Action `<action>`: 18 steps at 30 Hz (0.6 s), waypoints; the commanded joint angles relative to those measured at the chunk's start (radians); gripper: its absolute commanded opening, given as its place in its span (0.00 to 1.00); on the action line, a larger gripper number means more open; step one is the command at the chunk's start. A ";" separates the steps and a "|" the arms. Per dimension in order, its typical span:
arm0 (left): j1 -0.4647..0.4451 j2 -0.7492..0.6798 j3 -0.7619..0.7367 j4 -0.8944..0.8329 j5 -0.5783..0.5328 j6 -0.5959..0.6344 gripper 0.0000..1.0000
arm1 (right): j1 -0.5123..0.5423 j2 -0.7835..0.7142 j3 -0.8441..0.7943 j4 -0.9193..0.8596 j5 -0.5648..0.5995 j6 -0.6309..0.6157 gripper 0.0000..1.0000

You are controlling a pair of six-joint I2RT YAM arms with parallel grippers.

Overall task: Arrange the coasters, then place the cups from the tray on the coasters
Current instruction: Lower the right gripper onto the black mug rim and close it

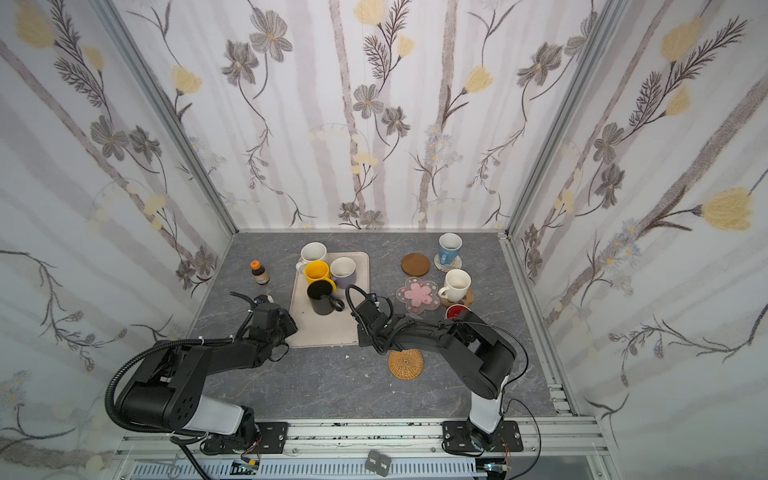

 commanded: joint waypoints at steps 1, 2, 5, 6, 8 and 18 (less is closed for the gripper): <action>-0.006 0.018 0.019 0.060 0.101 -0.124 0.09 | 0.029 -0.017 0.014 0.028 -0.334 -0.060 0.01; -0.006 0.018 0.018 0.059 0.102 -0.124 0.09 | 0.028 -0.016 0.020 0.020 -0.329 -0.065 0.06; -0.005 0.013 0.013 0.060 0.100 -0.125 0.10 | 0.017 -0.020 0.027 0.004 -0.316 -0.077 0.15; -0.005 0.009 0.011 0.061 0.099 -0.125 0.11 | 0.011 -0.025 0.028 0.002 -0.316 -0.081 0.16; -0.006 0.004 0.008 0.059 0.098 -0.125 0.12 | -0.002 -0.035 0.030 -0.003 -0.314 -0.089 0.18; -0.006 -0.087 -0.011 0.034 0.084 -0.125 0.40 | -0.044 -0.118 0.074 -0.054 -0.320 -0.244 0.35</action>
